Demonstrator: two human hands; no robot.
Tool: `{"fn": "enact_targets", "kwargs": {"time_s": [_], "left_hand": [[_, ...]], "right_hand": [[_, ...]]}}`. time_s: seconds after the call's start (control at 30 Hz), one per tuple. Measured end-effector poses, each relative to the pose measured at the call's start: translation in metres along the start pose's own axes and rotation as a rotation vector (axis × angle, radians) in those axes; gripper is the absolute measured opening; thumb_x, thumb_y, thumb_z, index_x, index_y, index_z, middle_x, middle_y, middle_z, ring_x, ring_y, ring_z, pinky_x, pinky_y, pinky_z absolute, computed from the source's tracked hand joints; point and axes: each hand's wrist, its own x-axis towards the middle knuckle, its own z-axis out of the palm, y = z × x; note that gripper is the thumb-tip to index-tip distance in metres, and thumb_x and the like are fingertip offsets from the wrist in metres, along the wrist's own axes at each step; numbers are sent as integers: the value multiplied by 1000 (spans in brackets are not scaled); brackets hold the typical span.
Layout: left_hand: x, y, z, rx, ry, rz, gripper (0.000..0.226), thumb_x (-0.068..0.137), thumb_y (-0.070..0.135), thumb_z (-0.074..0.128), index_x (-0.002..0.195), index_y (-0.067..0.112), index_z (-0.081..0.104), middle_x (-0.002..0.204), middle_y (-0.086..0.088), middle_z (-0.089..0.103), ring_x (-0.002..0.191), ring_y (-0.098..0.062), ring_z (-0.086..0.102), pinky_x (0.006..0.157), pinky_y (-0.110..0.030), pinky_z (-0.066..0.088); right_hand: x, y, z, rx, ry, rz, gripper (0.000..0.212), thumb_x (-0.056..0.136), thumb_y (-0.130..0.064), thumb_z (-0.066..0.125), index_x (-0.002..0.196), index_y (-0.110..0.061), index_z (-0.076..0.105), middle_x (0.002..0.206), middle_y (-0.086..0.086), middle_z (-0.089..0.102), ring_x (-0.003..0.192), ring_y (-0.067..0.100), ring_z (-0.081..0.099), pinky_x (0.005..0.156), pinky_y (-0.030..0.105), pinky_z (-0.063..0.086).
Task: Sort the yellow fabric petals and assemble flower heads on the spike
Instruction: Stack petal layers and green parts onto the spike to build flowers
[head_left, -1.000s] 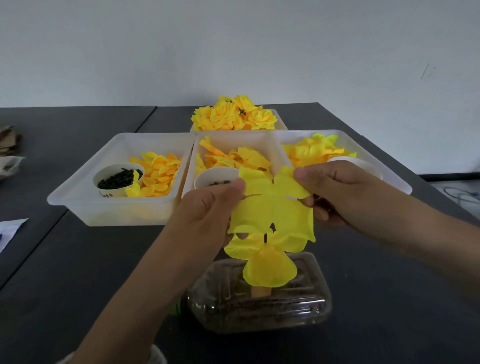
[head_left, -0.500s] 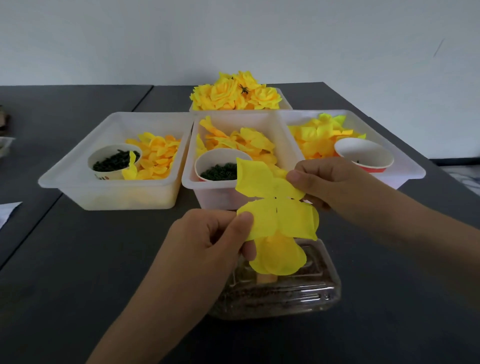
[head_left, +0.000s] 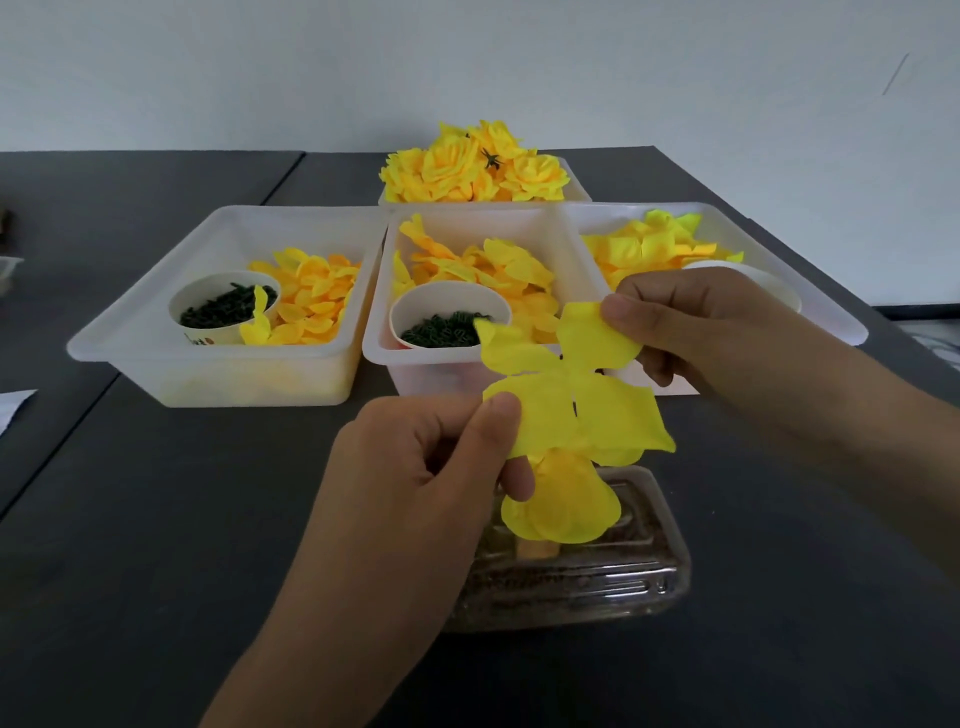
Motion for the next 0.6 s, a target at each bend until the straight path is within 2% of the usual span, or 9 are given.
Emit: {"fn": "enact_targets", "kwargs": {"time_s": [0.1, 0.23, 0.33, 0.43, 0.5, 0.6], "left_hand": [[1, 2, 0, -6, 2, 11, 44, 86, 45, 47, 52, 25, 64, 41, 3, 43, 39, -4, 39, 44, -14, 32], [-2, 4, -1, -23, -11, 21, 45, 87, 44, 47, 51, 24, 63, 40, 5, 43, 39, -3, 41, 44, -10, 32], [-2, 5, 0, -26, 0, 17, 45, 88, 44, 47, 51, 24, 63, 40, 6, 43, 38, -3, 40, 43, -9, 31], [1, 3, 3, -32, 13, -5, 46, 88, 46, 48, 52, 23, 64, 40, 5, 43, 39, -4, 40, 44, -12, 32], [3, 2, 5, -22, 10, -14, 50, 93, 51, 52, 53, 23, 65, 40, 4, 44, 40, -5, 41, 44, -14, 33], [2, 0, 6, -2, 13, -25, 48, 86, 52, 47, 54, 21, 66, 39, 6, 44, 37, -5, 41, 44, -12, 33]], "right_hand": [[0, -2, -2, 18, 6, -15, 28, 77, -42, 55, 59, -22, 64, 61, 4, 41, 59, 12, 37, 52, 13, 35], [-3, -2, -3, 44, -6, -37, 28, 79, -39, 54, 56, -28, 65, 55, -10, 45, 56, 8, 39, 51, 11, 37], [-3, -1, -3, 54, 22, -59, 29, 80, -39, 55, 57, -24, 61, 56, -10, 44, 56, 8, 39, 51, 11, 37], [2, 1, -3, 23, 52, -23, 30, 78, -43, 55, 60, -19, 58, 57, -4, 43, 58, 13, 38, 54, 16, 36], [4, 4, -2, 5, 42, 22, 32, 78, -43, 55, 62, -15, 57, 56, -5, 44, 57, 12, 37, 53, 17, 34], [4, 9, 1, -5, 13, 65, 31, 79, -42, 54, 60, -18, 56, 54, -8, 44, 55, 10, 36, 55, 20, 32]]}}
